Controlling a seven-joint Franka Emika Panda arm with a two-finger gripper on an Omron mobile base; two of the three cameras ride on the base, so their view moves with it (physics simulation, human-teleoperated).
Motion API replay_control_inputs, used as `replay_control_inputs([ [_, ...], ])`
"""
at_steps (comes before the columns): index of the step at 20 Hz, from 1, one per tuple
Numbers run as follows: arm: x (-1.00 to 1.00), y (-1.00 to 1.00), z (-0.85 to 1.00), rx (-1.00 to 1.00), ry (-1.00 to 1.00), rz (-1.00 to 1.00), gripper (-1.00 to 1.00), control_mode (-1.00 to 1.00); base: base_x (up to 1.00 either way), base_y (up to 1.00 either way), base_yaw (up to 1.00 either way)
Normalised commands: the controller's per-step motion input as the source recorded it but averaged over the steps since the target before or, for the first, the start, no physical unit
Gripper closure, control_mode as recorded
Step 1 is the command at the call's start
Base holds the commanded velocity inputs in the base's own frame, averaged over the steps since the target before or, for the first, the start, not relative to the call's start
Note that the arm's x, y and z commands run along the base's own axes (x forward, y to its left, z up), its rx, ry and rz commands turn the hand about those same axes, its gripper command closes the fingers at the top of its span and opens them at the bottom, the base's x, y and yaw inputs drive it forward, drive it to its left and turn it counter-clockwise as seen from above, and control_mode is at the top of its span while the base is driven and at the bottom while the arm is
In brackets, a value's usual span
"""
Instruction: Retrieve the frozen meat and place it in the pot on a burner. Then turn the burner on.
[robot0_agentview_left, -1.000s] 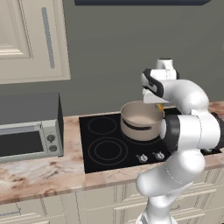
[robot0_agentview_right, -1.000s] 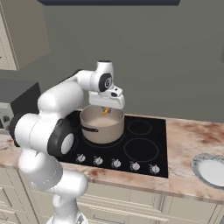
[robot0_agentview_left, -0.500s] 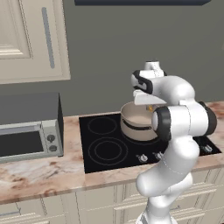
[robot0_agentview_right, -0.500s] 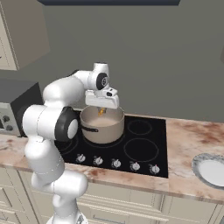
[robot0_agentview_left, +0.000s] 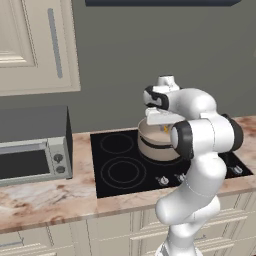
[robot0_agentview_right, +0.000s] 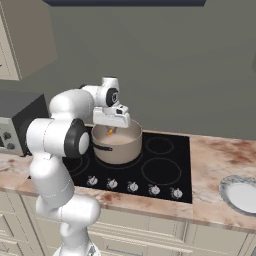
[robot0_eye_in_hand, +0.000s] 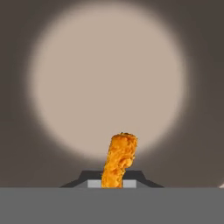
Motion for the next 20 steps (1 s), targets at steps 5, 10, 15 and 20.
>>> replay_control_inputs([
  [5, 0.00, 0.03, -0.21, 0.00, 0.00, 0.00, -1.00, -1.00, 0.00, 0.00, 0.00],
  [10, 0.00, 0.00, -0.02, 0.00, -0.01, 0.00, -1.00, -1.00, 0.00, 0.00, 0.00],
  [15, -0.05, 0.04, 0.17, -0.03, -0.05, 0.00, -1.00, -1.00, 0.00, 0.00, 0.00],
  [20, -0.39, 0.01, 0.46, -0.07, -0.06, 0.00, -1.00, -1.00, 0.00, 0.00, 0.00],
])
